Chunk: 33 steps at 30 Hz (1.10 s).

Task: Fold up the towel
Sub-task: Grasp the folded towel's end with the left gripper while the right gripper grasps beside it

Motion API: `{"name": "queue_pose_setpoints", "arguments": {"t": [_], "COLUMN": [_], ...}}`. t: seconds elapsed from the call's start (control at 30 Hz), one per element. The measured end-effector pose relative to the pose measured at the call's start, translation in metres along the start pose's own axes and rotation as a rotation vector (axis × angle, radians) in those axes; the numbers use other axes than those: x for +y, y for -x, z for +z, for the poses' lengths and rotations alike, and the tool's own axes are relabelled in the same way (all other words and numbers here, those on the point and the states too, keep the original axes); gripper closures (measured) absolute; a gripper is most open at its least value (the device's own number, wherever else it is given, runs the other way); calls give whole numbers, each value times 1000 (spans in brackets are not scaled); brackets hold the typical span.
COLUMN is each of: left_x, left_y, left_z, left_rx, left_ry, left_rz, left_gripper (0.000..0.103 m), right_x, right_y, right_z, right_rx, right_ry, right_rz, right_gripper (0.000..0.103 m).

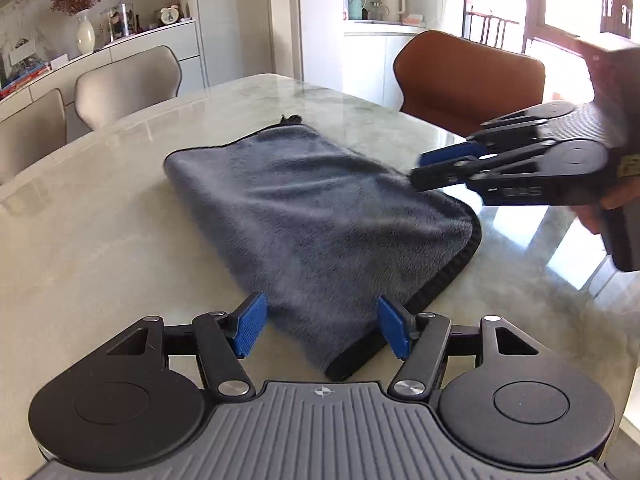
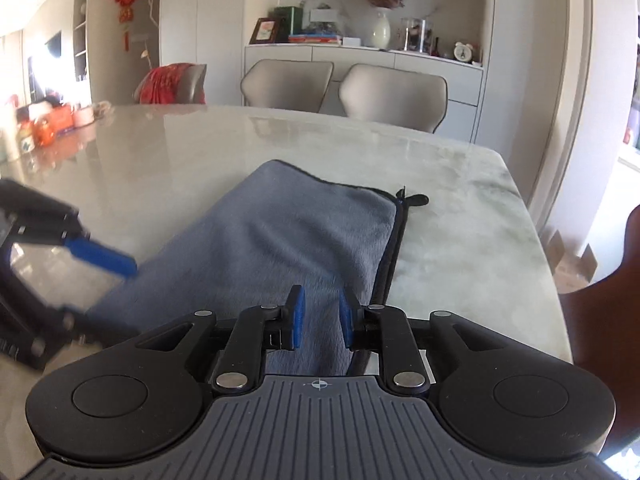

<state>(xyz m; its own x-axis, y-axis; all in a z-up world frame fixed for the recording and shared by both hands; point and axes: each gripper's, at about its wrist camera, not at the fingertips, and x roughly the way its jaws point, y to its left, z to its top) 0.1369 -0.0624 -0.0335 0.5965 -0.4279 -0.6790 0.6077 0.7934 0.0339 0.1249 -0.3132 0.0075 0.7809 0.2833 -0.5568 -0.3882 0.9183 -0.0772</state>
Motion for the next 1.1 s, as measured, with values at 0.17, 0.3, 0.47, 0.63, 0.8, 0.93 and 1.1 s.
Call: {"name": "queue_pose_setpoints", "arguments": {"t": [0.17, 0.3, 0.47, 0.63, 0.8, 0.93, 1.1], "left_x": [-1, -5, -2, 3, 13, 19, 18], "left_y": [11, 15, 8, 4, 3, 6, 13], "left_z": [-11, -13, -9, -4, 5, 15, 28], "left_rx": [22, 57, 72, 64, 71, 69, 57], "left_ry": [14, 16, 54, 101, 169, 209, 188], "left_rz": [-14, -45, -27, -19, -74, -99, -97], "left_gripper": [38, 38, 38, 55, 87, 88, 87], "right_x": [16, 41, 55, 62, 70, 78, 91], "right_y": [22, 25, 25, 24, 23, 25, 22], "right_z": [-15, -20, -19, -21, -25, -27, -31], "right_rx": [5, 23, 14, 13, 14, -12, -21], "right_ry": [101, 225, 258, 273, 306, 361, 479], "right_rz": [15, 31, 52, 68, 83, 88, 62], "right_gripper": [78, 78, 78, 78, 77, 71, 64]}}
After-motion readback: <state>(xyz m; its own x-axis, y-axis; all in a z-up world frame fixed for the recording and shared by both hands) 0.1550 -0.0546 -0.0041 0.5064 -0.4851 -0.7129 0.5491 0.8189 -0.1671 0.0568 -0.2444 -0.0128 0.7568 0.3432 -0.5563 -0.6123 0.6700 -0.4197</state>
